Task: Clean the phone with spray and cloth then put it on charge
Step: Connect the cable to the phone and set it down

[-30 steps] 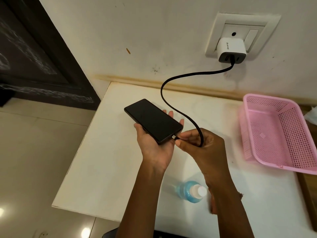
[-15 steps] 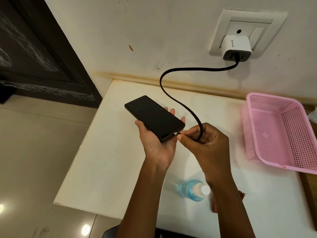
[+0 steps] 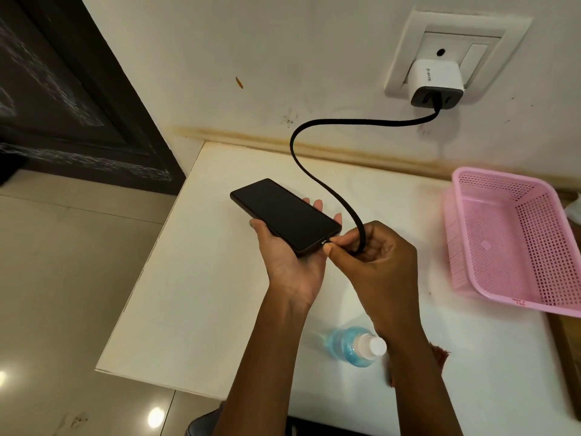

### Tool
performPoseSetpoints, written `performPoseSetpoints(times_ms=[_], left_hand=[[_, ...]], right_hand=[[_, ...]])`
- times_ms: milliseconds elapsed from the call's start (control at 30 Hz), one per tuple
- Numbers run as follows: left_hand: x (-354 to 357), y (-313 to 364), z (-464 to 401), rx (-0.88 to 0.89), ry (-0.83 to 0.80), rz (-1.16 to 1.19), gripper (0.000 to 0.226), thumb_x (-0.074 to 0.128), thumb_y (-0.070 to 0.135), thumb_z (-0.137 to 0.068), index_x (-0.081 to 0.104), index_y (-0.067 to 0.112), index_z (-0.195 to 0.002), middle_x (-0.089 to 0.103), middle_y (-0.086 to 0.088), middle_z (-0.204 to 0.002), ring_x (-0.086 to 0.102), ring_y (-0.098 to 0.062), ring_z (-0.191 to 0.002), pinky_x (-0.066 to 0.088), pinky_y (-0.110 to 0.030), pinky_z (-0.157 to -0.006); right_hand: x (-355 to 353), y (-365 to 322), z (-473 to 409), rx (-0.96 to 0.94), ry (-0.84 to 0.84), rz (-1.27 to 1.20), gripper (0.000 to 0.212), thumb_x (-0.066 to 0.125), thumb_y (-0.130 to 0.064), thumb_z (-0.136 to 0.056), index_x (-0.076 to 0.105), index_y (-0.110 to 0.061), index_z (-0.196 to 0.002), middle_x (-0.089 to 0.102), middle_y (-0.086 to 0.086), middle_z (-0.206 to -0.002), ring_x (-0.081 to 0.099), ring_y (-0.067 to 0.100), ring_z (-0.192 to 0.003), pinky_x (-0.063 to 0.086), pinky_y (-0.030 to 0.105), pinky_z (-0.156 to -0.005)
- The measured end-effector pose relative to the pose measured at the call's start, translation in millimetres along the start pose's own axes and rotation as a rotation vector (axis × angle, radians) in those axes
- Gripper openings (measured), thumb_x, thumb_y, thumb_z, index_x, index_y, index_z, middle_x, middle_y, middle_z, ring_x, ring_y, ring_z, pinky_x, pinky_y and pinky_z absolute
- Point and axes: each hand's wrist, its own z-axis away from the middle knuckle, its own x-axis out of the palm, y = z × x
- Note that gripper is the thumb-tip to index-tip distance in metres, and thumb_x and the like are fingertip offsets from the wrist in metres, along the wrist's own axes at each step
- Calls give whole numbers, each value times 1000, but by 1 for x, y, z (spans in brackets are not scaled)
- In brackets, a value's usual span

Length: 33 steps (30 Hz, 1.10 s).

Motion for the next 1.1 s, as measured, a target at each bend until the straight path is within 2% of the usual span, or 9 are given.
performPoseSetpoints(times_ms=[100, 300, 433, 500, 567, 633, 800, 967, 1100], left_hand=[[1, -1, -1, -4, 9, 18, 65, 30, 61, -94, 50, 12, -132, 61, -15, -108, 63, -28, -95, 57, -35, -53], [-1, -3, -1, 16, -31, 3, 69, 31, 63, -92, 47, 13, -135, 57, -14, -120, 64, -25, -96, 57, -36, -61], [-1, -2, -1, 38, -62, -1, 69, 30, 63, -92, 45, 13, -137, 58, -14, -121, 66, -25, -92, 57, -35, -61], [-2, 1, -2, 59, -73, -41, 67, 28, 64, -92, 47, 16, -136, 59, -14, -123, 67, -26, -95, 58, -39, -66], [-2, 5, -3, 82, -87, -57, 66, 27, 64, -92, 48, 18, -134, 60, -14, -122, 67, -27, -99, 57, -45, -74], [-1, 8, -4, 86, -97, -35, 66, 27, 64, -92, 48, 18, -135, 61, -13, -120, 65, -27, -101, 55, -47, -79], [0, 9, -2, 75, -99, -35, 69, 26, 65, -92, 45, 16, -137, 60, -12, -118, 64, -26, -102, 53, -47, -81], [1, 7, 2, 33, -129, 13, 71, 27, 64, -92, 42, 13, -140, 55, -12, -119, 61, -25, -98, 52, -46, -80], [0, 6, 3, 31, -111, -28, 73, 24, 65, -92, 41, 12, -140, 52, -15, -126, 55, -28, -108, 51, -46, -83]], right_hand=[[2, -2, 0, 10, 11, -12, 27, 77, -16, -73, 57, -32, -68, 65, -17, -69, 65, -1, -71, 49, 3, -63], [3, -2, -1, 51, 35, -19, 24, 78, -17, -72, 58, -31, -69, 65, -16, -70, 65, -1, -71, 49, 2, -63], [4, -1, -2, 64, 5, -57, 19, 77, -17, -73, 62, -24, -82, 67, -11, -75, 67, 5, -71, 51, 6, -67], [4, -2, -3, 103, -35, -28, 20, 75, -25, -75, 61, -21, -88, 66, -10, -78, 65, 8, -71, 50, 5, -65], [5, -3, -4, 172, -106, 65, 20, 68, -39, -77, 60, -21, -83, 64, -11, -73, 62, 8, -68, 48, 6, -59], [5, -2, -3, 242, -214, 96, 27, 59, -45, -82, 62, -20, -74, 64, -8, -67, 61, 9, -66, 44, 12, -61], [4, -7, -4, 259, -342, -56, 31, 52, -28, -93, 63, -20, -64, 62, -8, -54, 57, 0, -52, 42, 7, -49], [1, -8, -2, 281, -369, -244, 30, 54, -23, -91, 64, -16, -64, 64, -4, -54, 57, 4, -51, 46, 14, -50], [4, -5, 0, 278, -357, -260, 29, 53, -22, -92, 64, -15, -65, 63, -4, -54, 56, 5, -51, 46, 14, -50]])
